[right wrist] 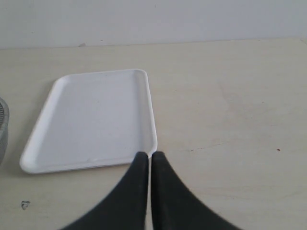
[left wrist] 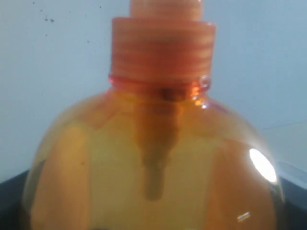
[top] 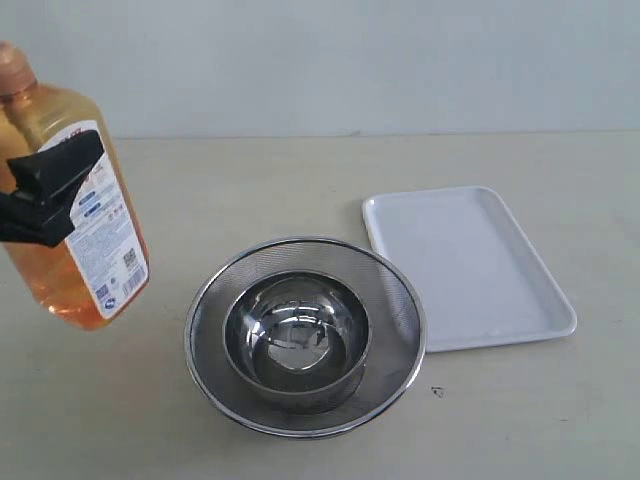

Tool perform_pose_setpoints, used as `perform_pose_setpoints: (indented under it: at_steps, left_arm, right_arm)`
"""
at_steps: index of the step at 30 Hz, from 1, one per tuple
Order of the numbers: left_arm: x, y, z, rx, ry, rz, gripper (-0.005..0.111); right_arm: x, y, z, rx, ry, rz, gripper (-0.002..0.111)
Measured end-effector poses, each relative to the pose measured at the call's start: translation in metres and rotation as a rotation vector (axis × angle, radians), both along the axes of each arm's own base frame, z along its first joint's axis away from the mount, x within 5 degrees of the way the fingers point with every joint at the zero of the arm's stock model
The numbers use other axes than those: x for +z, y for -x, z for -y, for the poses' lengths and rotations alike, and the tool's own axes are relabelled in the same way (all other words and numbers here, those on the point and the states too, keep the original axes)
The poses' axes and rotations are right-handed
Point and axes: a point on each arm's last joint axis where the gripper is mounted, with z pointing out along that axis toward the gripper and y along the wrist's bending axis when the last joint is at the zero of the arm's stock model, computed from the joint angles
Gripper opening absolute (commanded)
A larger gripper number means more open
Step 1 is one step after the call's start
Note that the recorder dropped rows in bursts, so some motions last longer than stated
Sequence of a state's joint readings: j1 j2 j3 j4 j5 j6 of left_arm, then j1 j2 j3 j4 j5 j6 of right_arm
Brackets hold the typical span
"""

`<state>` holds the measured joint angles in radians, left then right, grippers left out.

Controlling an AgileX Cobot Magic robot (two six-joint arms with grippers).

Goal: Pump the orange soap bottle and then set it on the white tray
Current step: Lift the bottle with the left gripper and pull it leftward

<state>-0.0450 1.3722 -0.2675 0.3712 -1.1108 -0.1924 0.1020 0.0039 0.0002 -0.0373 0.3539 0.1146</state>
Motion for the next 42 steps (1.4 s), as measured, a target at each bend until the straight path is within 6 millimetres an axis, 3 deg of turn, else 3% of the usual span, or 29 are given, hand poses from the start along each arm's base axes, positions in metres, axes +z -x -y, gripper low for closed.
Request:
perform_pose_setpoints:
  at_steps: [8, 23, 36, 42]
  left_arm:
    - [-0.017, 0.016, -0.008, 0.084, 0.034, -0.062, 0.005]
    - [-0.023, 0.023, -0.009, 0.115, 0.053, -0.090, 0.005]
    - [-0.029, 0.024, -0.012, 0.146, 0.068, -0.163, 0.005]
    - [-0.030, 0.011, -0.010, 0.157, 0.066, -0.270, 0.005]
  right_arm:
    - [0.000, 0.000, 0.000, 0.000, 0.000, 0.000, 0.000]
    - [0.000, 0.000, 0.000, 0.000, 0.000, 0.000, 0.000]
    - [0.000, 0.000, 0.000, 0.000, 0.000, 0.000, 0.000]
    - [0.000, 0.000, 0.000, 0.000, 0.000, 0.000, 0.000]
